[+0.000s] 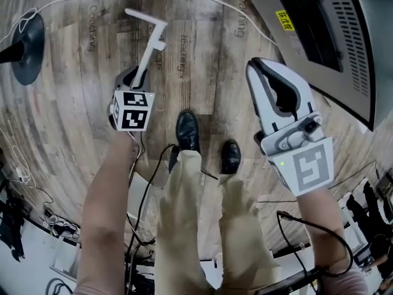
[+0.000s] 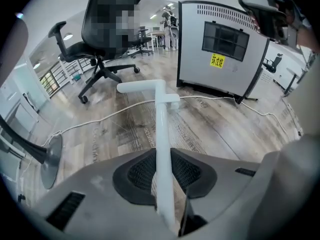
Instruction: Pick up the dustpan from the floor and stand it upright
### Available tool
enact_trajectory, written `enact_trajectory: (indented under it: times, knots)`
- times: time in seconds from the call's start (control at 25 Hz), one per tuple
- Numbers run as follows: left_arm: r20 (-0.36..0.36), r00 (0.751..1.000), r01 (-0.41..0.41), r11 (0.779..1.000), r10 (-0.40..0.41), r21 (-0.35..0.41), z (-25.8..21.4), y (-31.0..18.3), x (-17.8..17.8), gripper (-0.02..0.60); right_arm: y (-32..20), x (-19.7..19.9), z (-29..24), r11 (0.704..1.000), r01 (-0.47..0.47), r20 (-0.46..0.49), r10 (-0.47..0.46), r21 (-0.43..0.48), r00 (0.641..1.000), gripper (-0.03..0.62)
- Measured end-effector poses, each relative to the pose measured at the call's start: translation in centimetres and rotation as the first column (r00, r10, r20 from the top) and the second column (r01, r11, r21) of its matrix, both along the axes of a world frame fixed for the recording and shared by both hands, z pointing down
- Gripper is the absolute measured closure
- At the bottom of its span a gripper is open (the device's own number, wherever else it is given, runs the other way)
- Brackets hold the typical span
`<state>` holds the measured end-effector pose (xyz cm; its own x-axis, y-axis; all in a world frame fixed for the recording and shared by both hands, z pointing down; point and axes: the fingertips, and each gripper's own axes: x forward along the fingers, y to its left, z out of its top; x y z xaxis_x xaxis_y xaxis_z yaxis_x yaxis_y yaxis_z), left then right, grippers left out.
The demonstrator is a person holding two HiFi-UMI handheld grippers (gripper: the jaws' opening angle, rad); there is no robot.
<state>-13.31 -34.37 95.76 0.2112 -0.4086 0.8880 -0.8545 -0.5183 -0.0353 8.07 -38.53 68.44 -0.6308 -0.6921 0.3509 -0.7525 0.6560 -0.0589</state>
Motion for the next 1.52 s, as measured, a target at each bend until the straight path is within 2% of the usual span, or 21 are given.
enact_trajectory:
  times: [0.2,0.32,0.64,0.92,1.08,1.24,1.36,1.52]
  knots:
    - [0.007,0.999,0.036,0.998,-0.036,0.042,-6.6,1.4,-1.4,0.494,0.3,-0.9,-7.1,0.999,0.028,0.041,-0.029,0.036,0.999,0.577]
    - [-0.007,0.999,0.043,0.998,-0.043,0.047,-10.5,3.5,-1.7,0.494,1.6,-0.8,-10.9,0.998,0.044,0.033,-0.045,0.035,0.998,0.577]
    - [0.017,0.996,0.088,0.987,-0.091,0.132,-19.9,8.9,-3.0,0.492,5.0,-0.7,-18.6,0.992,0.106,0.066,-0.111,0.075,0.992,0.577]
    - [0.052,0.989,0.129,0.974,-0.140,0.186,-26.8,14.6,-3.2,0.491,9.1,-0.2,-24.4,0.982,0.168,0.099,-0.176,0.091,0.979,0.577]
    - [0.072,0.979,0.172,0.965,-0.189,0.196,-30.6,17.6,-4.6,0.489,12.1,-0.3,-27.4,0.977,0.199,0.105,-0.206,0.073,0.973,0.577]
    - [0.086,0.976,0.178,0.963,-0.199,0.202,-33.6,20.5,-5.9,0.491,15.1,-0.9,-29.4,0.975,0.218,0.111,-0.222,0.053,0.969,0.577]
    - [0.084,0.975,0.183,0.956,-0.207,0.229,-35.6,22.5,-7.1,0.491,17.1,-1.9,-30.6,0.970,0.237,0.098,-0.241,0.051,0.965,0.577]
    - [0.062,0.973,0.198,0.944,-0.221,0.266,-37.8,25.4,-8.3,0.491,19.3,-3.5,-32.6,0.974,0.214,0.089,-0.220,0.067,0.971,0.577]
